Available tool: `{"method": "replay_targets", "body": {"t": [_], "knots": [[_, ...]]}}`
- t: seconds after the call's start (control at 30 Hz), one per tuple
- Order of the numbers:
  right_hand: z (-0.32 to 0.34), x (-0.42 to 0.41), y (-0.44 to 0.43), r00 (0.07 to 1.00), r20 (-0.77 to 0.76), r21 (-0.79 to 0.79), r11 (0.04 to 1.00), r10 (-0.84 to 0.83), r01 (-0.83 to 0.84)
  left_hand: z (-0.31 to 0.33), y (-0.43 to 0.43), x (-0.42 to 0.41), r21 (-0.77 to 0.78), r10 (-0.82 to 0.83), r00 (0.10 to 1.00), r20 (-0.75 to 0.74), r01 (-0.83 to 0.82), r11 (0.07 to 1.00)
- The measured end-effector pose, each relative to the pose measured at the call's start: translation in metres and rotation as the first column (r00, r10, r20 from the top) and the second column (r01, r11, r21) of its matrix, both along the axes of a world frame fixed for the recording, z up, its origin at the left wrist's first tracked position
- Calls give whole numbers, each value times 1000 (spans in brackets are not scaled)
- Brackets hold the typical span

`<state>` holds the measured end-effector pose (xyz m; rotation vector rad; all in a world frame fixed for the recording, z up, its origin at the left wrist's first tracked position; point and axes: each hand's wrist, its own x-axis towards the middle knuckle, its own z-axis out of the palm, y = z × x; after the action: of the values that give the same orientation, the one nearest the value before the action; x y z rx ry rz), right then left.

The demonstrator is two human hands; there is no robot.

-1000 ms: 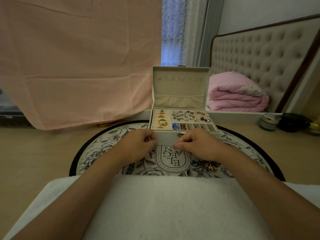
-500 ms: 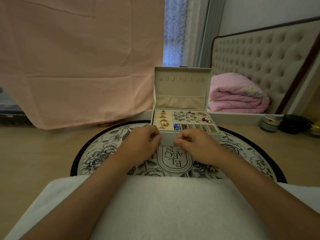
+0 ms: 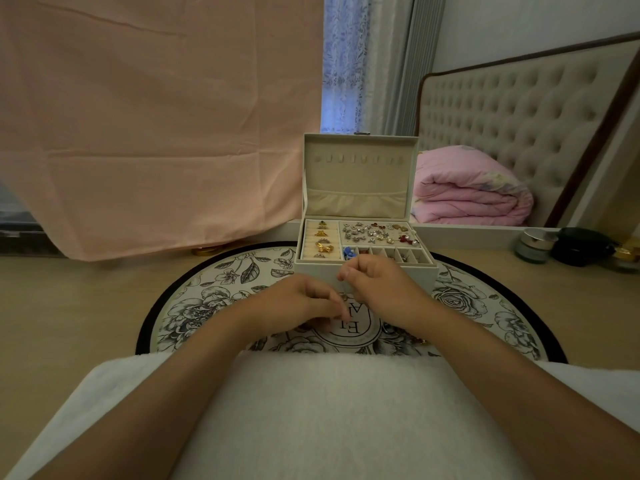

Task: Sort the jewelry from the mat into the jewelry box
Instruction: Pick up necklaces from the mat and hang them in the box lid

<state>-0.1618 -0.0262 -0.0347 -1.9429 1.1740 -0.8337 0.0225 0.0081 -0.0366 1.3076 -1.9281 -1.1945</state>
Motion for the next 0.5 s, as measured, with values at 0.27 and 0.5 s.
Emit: {"method": "replay_targets", "body": {"t": [0.27,0.5], "knots": [[12,0,9,984,176,164,985,25,-55,-4,-3,-3,-62,111,970,214,-100,993],[13,-7,4,999,2,53,997,54,-54,1,1,-7,-77,42,965,259,-23,997]]}}
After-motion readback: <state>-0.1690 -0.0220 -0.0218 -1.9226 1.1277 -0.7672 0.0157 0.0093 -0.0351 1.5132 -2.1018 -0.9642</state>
